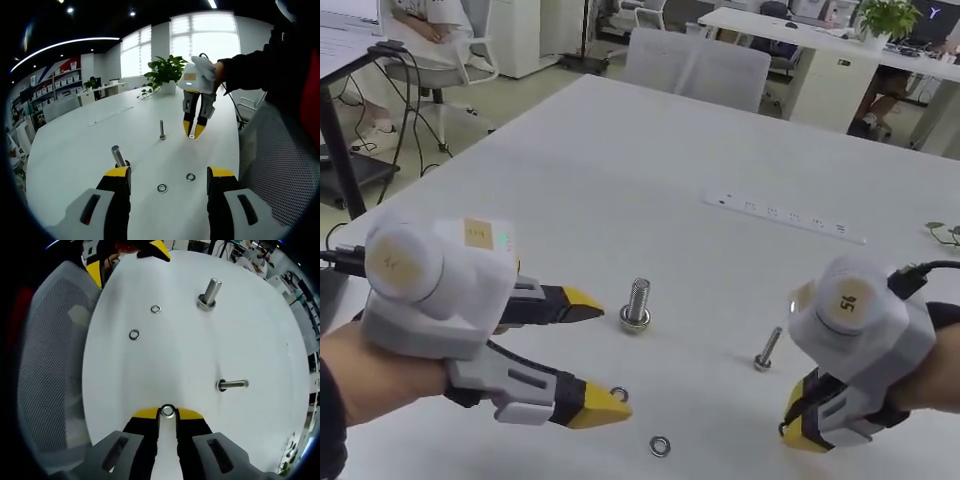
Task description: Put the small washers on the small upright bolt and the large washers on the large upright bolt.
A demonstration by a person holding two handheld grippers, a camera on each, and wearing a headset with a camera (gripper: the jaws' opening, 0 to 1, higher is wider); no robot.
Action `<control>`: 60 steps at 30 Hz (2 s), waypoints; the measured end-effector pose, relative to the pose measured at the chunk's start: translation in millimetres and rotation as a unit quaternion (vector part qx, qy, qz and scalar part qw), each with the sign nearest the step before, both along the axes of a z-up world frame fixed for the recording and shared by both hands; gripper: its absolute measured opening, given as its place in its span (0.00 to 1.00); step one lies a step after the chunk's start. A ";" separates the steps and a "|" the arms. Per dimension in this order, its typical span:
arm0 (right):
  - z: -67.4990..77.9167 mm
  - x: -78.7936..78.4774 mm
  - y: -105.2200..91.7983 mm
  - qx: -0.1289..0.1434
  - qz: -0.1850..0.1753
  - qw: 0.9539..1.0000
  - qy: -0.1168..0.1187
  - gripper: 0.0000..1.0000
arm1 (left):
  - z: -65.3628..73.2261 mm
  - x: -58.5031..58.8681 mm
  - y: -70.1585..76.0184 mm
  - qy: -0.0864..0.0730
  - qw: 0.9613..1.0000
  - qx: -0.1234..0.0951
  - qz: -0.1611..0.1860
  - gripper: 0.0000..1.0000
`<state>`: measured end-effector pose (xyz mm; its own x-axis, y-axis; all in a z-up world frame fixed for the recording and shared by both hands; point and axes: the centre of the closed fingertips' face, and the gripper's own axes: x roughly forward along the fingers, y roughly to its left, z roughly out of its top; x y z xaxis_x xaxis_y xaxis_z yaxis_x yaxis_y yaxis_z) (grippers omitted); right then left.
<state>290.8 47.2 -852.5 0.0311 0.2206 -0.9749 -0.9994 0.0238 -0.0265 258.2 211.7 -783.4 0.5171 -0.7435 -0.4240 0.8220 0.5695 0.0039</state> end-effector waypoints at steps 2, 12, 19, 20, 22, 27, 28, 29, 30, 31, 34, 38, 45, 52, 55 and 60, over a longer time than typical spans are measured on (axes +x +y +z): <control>3.7 2.9 -3.0 0.001 -0.005 1.000 -0.003 0.13 | -0.6 -0.4 -0.2 0.000 1.000 0.001 -0.001 0.61; 25.6 15.6 -13.9 0.005 -0.019 1.000 -0.019 0.13 | -0.5 -1.9 -1.9 0.000 1.000 0.001 -0.002 0.61; 39.4 26.9 -13.6 0.008 -0.020 0.999 -0.030 0.13 | -1.0 -2.9 -2.2 0.000 1.000 0.001 -0.002 0.61; 41.4 28.5 -12.9 0.009 -0.020 0.999 -0.031 0.13 | -1.1 -3.1 -2.1 0.001 1.000 0.001 -0.002 0.61; 46.4 33.2 -10.8 0.014 -0.021 0.999 -0.036 0.13 | -1.2 -3.6 -2.0 0.001 1.000 0.001 -0.002 0.61; 56.6 39.5 -3.5 0.020 -0.018 0.999 -0.045 0.13 | -1.7 -4.2 -1.7 0.002 1.000 0.002 -0.002 0.61; 59.0 41.1 -0.6 0.023 -0.016 0.999 -0.047 0.13 | -1.9 -4.3 -1.7 0.002 1.000 0.002 -0.002 0.60; 60.6 42.1 1.4 0.025 -0.016 0.998 -0.047 0.13 | -2.2 -4.6 -1.7 0.003 1.000 0.002 -0.002 0.60; 62.7 43.5 4.6 0.028 -0.014 0.998 -0.048 0.13 | -2.5 -4.8 -1.6 0.003 1.000 0.003 -0.002 0.60; 63.8 44.5 6.5 0.028 -0.012 0.998 -0.050 0.13 | -2.6 -4.9 -1.4 0.003 1.000 0.003 -0.002 0.60; 67.4 48.2 14.3 0.031 -0.005 0.998 -0.054 0.13 | -2.2 -4.7 -0.5 0.004 1.000 0.002 0.000 0.60; 69.7 53.6 21.5 0.031 0.003 0.998 -0.058 0.13 | -2.5 -4.8 0.2 0.004 1.000 0.003 0.002 0.60; 66.5 62.7 30.1 0.030 0.014 0.998 -0.057 0.13 | -3.6 -4.9 1.1 0.007 1.000 0.002 0.003 0.61; 58.1 67.7 31.8 0.025 0.020 0.998 -0.049 0.13 | -6.0 -3.0 2.0 0.012 1.000 0.003 0.005 0.61; 53.9 70.3 30.3 0.020 0.021 0.998 -0.047 0.13 | -6.7 -2.0 1.9 0.013 1.000 0.002 0.006 0.61; 49.3 73.3 30.0 0.018 0.022 0.999 -0.042 0.13 | -7.3 -0.7 2.4 0.014 1.000 0.002 0.008 0.61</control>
